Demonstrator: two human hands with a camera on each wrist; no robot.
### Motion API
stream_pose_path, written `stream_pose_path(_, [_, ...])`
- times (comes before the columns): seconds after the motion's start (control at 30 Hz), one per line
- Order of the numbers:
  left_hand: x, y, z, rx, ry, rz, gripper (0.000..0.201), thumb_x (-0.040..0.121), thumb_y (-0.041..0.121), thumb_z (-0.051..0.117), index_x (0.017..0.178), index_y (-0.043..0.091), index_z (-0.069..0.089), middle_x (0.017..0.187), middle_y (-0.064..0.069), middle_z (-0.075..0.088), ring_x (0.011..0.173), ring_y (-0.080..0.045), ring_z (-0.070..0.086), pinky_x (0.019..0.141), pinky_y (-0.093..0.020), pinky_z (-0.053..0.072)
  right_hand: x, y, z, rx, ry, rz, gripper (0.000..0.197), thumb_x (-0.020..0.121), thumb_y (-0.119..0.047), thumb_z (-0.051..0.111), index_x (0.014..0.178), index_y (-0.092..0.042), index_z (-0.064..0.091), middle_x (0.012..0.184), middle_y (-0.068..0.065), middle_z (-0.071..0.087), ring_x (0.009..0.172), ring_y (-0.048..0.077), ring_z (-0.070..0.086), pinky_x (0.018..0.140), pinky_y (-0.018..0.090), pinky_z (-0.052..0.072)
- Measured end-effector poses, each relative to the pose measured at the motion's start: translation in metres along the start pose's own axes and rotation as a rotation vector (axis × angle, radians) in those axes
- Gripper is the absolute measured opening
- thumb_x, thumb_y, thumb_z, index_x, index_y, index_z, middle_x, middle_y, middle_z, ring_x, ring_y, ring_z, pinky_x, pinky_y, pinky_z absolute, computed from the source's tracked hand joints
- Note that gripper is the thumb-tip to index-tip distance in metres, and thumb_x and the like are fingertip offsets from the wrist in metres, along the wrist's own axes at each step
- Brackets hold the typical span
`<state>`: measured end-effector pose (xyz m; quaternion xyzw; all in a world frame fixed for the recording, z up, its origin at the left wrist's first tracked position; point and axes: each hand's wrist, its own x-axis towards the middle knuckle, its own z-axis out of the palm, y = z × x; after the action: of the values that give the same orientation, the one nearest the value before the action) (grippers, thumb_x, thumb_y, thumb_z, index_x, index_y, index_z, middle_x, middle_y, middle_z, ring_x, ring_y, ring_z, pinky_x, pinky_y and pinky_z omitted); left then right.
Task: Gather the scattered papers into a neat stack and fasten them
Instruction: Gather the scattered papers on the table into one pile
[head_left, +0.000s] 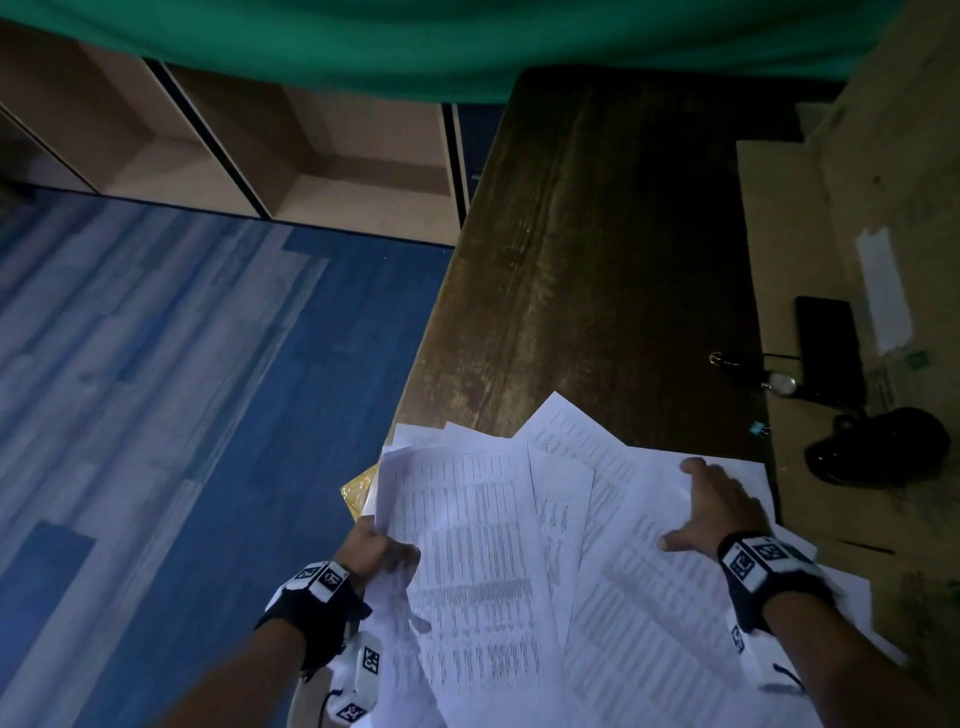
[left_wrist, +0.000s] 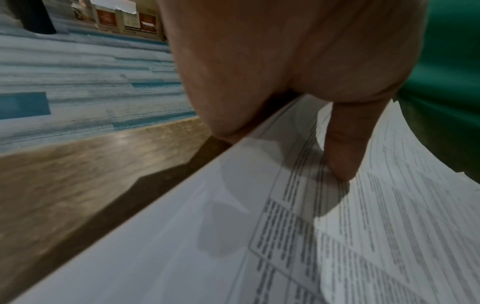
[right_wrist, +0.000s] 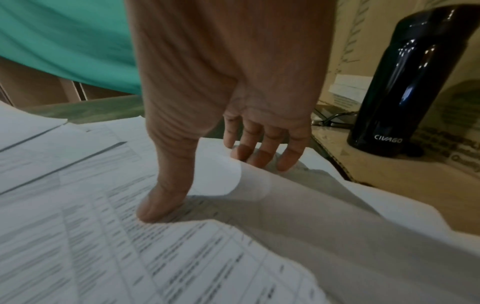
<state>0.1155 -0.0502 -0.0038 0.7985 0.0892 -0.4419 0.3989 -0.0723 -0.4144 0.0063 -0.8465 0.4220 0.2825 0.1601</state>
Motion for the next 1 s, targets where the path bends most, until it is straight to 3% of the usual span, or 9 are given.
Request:
stream_pose_path(0.17, [-0.006,0.006,0.001,-0.031,-0.017,0.014,0.011,0.062,-0.014,0.063,0.073,-0.011,0.065,0.063,-0.021,0.06,0.059,-0.032,0.058,0.059,-0.043,0.052,-0.005,-0.008,0.005,0.077,-0.037,-0.019,0.084,0.06,-0.031,0.091,0.128,-0.019,0.044,0.133,0.007,0.053,0.122,0.027,0.053,0.1,0.043,0.048])
stream_pose_path(0.37, [-0.011,0.009,0.003,0.0,-0.029,0.058,0.009,0.068,-0.016,0.063,0.069,-0.007,0.062,0.055,-0.018,0.06,0.05,-0.03,0.059,0.052,-0.037,0.054,-0.019,-0.009,0.002,0.199,-0.042,-0.028,0.066,0.081,-0.021,0.078,0.138,-0.009,0.048,0.139,0.009,0.053,0.128,0.026,0.052,0.104,0.036,0.045])
stream_pose_path(0.5, [-0.009,0.011,-0.002,0.145,0.02,0.157,0.014,0.072,-0.004,0.072,0.062,0.002,0.063,0.05,0.001,0.062,0.05,-0.017,0.061,0.052,-0.023,0.05,-0.032,-0.004,-0.016,0.156,-0.153,-0.108,0.071,0.075,-0.027,0.081,0.138,-0.016,0.051,0.138,0.006,0.056,0.123,0.026,0.057,0.101,0.039,0.049])
stream_pose_path(0.57, [-0.003,0.01,-0.009,0.212,0.064,0.207,0.01,0.071,0.005,0.072,0.065,0.002,0.065,0.058,-0.001,0.063,0.058,-0.019,0.061,0.057,-0.023,0.049,-0.041,-0.009,-0.033,0.024,-0.216,-0.164,0.028,0.07,-0.018,0.074,0.096,-0.029,0.075,0.104,0.006,0.071,0.104,0.027,0.068,0.083,0.033,0.056])
stream_pose_path(0.63, [0.013,0.005,-0.021,0.228,0.148,0.23,0.012,0.07,0.013,0.07,0.071,0.001,0.068,0.067,-0.011,0.069,0.068,-0.031,0.069,0.061,-0.033,0.056,-0.049,-0.014,-0.051,-0.09,-0.24,-0.247,0.021,0.062,-0.013,0.06,0.05,-0.03,0.065,0.065,-0.002,0.065,0.079,0.025,0.071,0.069,0.031,0.057])
stream_pose_path(0.73, [0.053,-0.014,-0.037,0.218,0.166,0.266,0.031,0.063,0.029,0.069,0.076,0.0,0.072,0.073,-0.02,0.072,0.072,-0.036,0.07,0.065,-0.046,0.057,-0.069,-0.028,-0.071,-0.15,-0.228,-0.399,0.014,0.081,-0.016,0.068,0.079,-0.029,0.068,0.067,-0.012,0.049,0.078,0.016,0.058,0.079,0.028,0.05])
stream_pose_path(0.83, [0.005,0.017,-0.018,0.198,0.064,0.316,0.011,0.066,0.017,0.076,0.077,0.013,0.077,0.058,0.01,0.072,0.06,-0.009,0.068,0.061,-0.026,0.055,-0.087,-0.054,-0.076,-0.08,-0.11,-0.519,0.01,0.08,-0.019,0.074,0.089,-0.018,0.073,0.076,-0.009,0.053,0.091,0.017,0.062,0.081,0.029,0.05])
stream_pose_path(0.9, [-0.016,0.026,0.001,0.175,-0.055,0.307,0.024,0.071,-0.005,0.075,0.063,0.017,0.069,0.044,0.017,0.062,0.046,0.005,0.056,0.054,-0.016,0.047,-0.096,-0.076,-0.069,0.013,-0.018,-0.554,0.019,0.077,-0.024,0.076,0.094,-0.022,0.069,0.091,-0.008,0.059,0.101,0.021,0.062,0.083,0.032,0.049])
stream_pose_path(1.0, [-0.037,0.027,0.023,0.062,-0.19,0.276,0.02,0.081,0.005,0.074,0.063,0.006,0.064,0.057,0.005,0.065,0.052,-0.011,0.058,0.058,-0.023,0.046,-0.1,-0.11,-0.049,0.129,0.075,-0.523,0.052,0.078,-0.031,0.074,0.126,-0.026,0.058,0.118,0.006,0.066,0.111,0.029,0.062,0.089,0.035,0.05])
